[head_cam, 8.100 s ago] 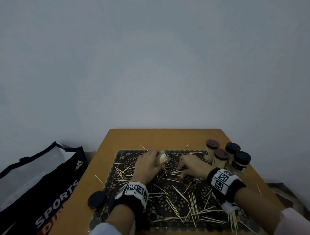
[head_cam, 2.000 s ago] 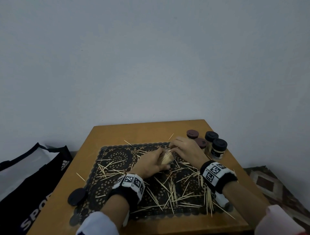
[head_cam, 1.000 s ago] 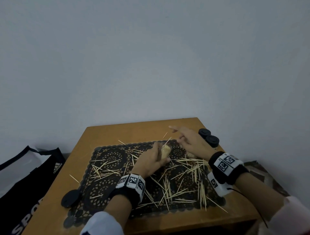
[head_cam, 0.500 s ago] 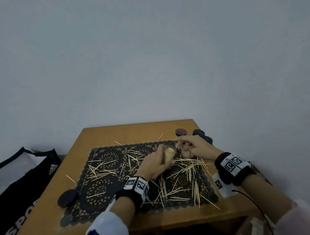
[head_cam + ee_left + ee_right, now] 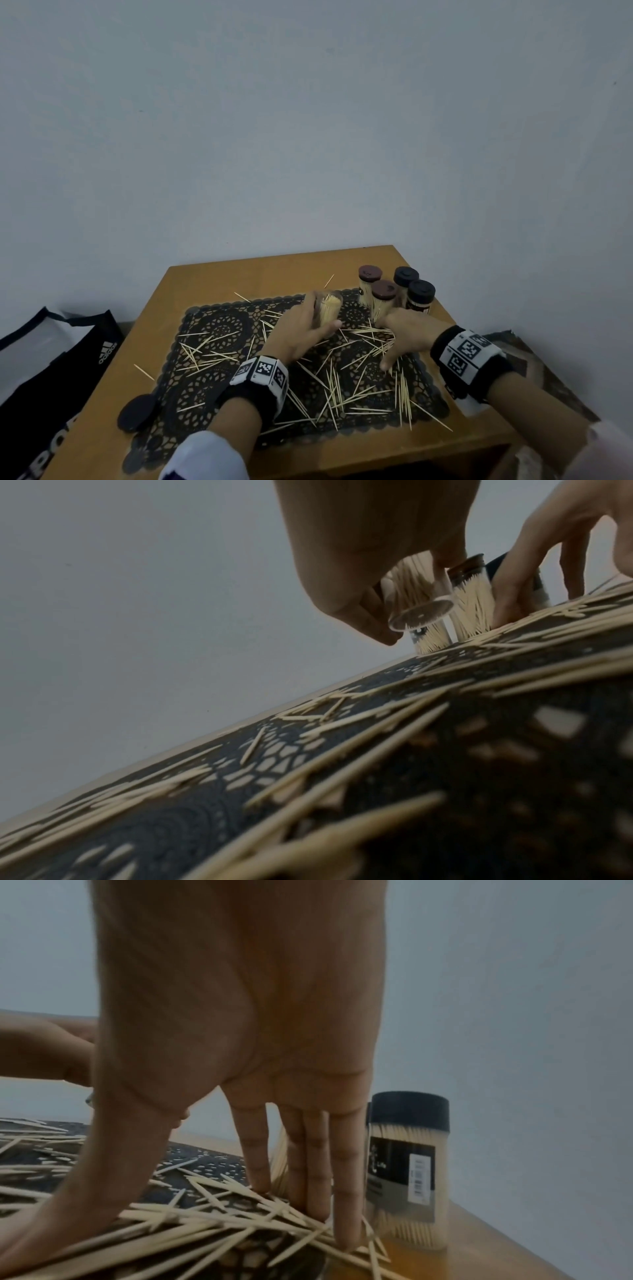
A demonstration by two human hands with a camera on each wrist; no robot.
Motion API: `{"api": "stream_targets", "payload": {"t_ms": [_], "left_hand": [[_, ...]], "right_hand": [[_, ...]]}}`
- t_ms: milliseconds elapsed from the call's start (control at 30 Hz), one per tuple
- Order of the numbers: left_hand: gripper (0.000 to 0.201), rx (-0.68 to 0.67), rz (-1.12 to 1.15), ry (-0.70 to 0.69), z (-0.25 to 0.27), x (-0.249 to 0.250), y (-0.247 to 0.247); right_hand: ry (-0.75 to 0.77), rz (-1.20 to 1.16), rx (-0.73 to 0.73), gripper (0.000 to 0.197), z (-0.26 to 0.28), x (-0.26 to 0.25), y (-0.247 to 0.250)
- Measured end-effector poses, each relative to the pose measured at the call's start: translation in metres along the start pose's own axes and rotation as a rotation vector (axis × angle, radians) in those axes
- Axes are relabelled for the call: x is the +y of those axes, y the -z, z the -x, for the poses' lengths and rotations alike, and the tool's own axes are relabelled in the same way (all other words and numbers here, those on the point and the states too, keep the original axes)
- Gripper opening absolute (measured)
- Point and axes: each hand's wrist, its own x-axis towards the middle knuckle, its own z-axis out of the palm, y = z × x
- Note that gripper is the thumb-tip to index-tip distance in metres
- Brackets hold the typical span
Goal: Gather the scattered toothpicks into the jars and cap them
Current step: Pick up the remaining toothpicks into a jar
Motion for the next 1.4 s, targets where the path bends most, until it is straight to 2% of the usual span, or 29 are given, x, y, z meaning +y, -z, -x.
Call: {"api": "stream_targets", "payload": {"t_ms": [233,333,467,700,867,967,1067,1200,1300,1400], "left_hand": [[0.080,-0.008,0.003,0.032,0.000,-0.012,0.000],[0.067,-0.019,0.007,0.031,0.001,-0.011,0.002],[0.062,-0.028,0.011,0.029,0.003,-0.013,0.005],[0.056,-0.057,-0.055,0.011,0.003,-0.015,0.005],[0.062,-0.106,-0.086,0.012,0.002,-0.010,0.004],[0.062,-0.118,-0.086,0.018,0.001,-0.009,0.004],[0.061,-0.111,-0.087,0.020,0.001,-0.009,0.003],[0.058,-0.098,-0.082,0.012,0.002,-0.010,0.004],[0.057,-0.092,-0.077,0.007,0.003,-0.010,0.003],[0.056,-0.094,-0.075,0.013,0.002,-0.010,0.004]], "right_hand": [[0.097,-0.072,0.102,0.064,0.002,-0.007,-0.001],[0.114,-0.143,0.077,0.072,0.004,-0.002,0.002],[0.105,-0.108,0.030,0.082,0.005,0.001,0.000],[0.155,-0.135,0.070,0.060,0.000,0.003,0.002],[0.214,-0.059,0.003,0.063,0.003,0.009,0.009],[0.239,-0.007,0.046,0.062,0.005,0.008,0.007],[0.237,-0.022,0.113,0.048,0.004,0.009,0.003],[0.237,-0.080,0.116,0.039,0.000,0.008,0.001],[0.278,-0.185,0.107,0.041,-0.004,0.008,-0.003],[0.278,-0.260,0.102,0.056,-0.003,0.012,-0.005]]}}
